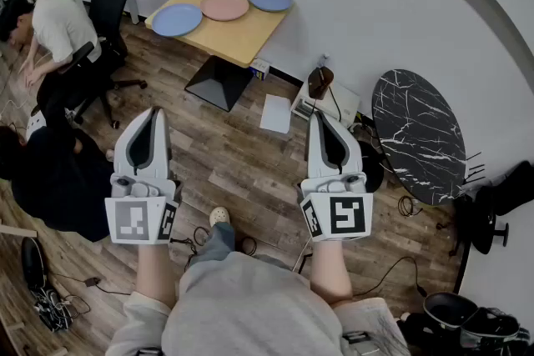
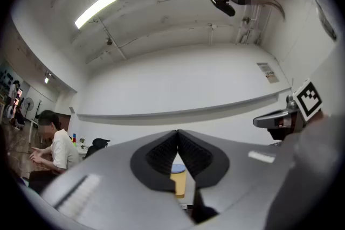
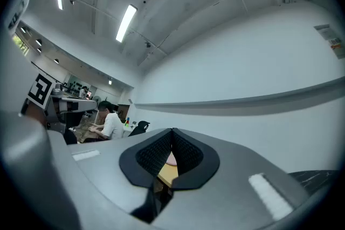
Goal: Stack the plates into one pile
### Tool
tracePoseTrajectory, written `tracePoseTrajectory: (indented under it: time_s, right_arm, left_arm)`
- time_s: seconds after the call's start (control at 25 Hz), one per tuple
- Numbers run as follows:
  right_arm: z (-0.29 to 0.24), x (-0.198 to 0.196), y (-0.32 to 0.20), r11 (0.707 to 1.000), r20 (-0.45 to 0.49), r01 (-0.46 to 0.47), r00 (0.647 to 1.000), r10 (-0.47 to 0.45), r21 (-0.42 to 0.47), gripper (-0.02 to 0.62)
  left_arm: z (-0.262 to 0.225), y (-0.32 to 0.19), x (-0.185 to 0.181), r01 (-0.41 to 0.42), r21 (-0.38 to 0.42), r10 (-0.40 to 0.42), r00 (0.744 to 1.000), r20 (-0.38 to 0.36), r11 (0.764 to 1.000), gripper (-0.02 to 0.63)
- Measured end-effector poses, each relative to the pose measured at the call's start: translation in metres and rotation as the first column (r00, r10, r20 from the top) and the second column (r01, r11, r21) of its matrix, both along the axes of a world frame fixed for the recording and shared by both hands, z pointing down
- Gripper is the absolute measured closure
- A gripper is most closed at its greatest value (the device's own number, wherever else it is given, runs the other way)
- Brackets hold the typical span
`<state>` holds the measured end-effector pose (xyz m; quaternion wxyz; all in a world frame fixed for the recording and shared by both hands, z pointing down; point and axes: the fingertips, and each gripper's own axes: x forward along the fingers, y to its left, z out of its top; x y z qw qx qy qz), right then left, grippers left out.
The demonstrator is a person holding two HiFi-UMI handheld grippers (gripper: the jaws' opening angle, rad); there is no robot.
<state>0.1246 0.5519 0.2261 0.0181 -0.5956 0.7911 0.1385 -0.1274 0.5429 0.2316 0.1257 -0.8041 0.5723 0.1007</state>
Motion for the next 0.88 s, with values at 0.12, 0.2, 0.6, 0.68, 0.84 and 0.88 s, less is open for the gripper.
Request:
tracePoseTrajectory:
  time_s: [0.12, 0.2, 0.6, 0.68, 0.84, 0.88]
  right_arm:
    - [0.000, 0.004, 0.002, 1.000, 0.001, -0.010, 1.000, 0.010, 0.001, 0.592]
    - [0.000, 0.005, 0.002, 1.000, 0.006, -0.014, 1.000, 0.014, 0.001, 0.592]
    - [-0.001, -0.001, -0.021, 1.000, 0.011, -0.027, 1.000, 0.027, 0.002, 0.592]
    - [-0.003, -0.004, -0.030, 1.000, 0.013, -0.025, 1.000, 0.025, 0.013, 0.592]
    - [-0.009, -0.016, -0.052, 0.999, -0.010, 0.010, 1.000, -0.010, 0.049, 0.592]
    - [-0.012, -0.020, -0.057, 0.998, -0.020, 0.030, 0.999, -0.029, 0.061, 0.592]
  left_arm:
    - [0.000, 0.002, 0.001, 0.003, 0.000, -0.003, 1.000, 0.001, 1.000, 0.548]
    - [0.000, 0.003, 0.000, 0.002, -0.002, -0.002, 1.000, 0.000, 1.000, 0.548]
    - [0.000, -0.023, -0.006, -0.005, -0.006, 0.005, 1.000, -0.008, 1.000, 0.548]
    - [0.000, -0.034, -0.007, -0.009, -0.005, 0.009, 1.000, -0.006, 1.000, 0.548]
    - [-0.002, -0.058, -0.011, -0.019, 0.006, 0.019, 1.000, -0.007, 1.000, 0.548]
    - [-0.003, -0.065, -0.013, -0.020, 0.010, 0.020, 1.000, -0.008, 1.000, 0.548]
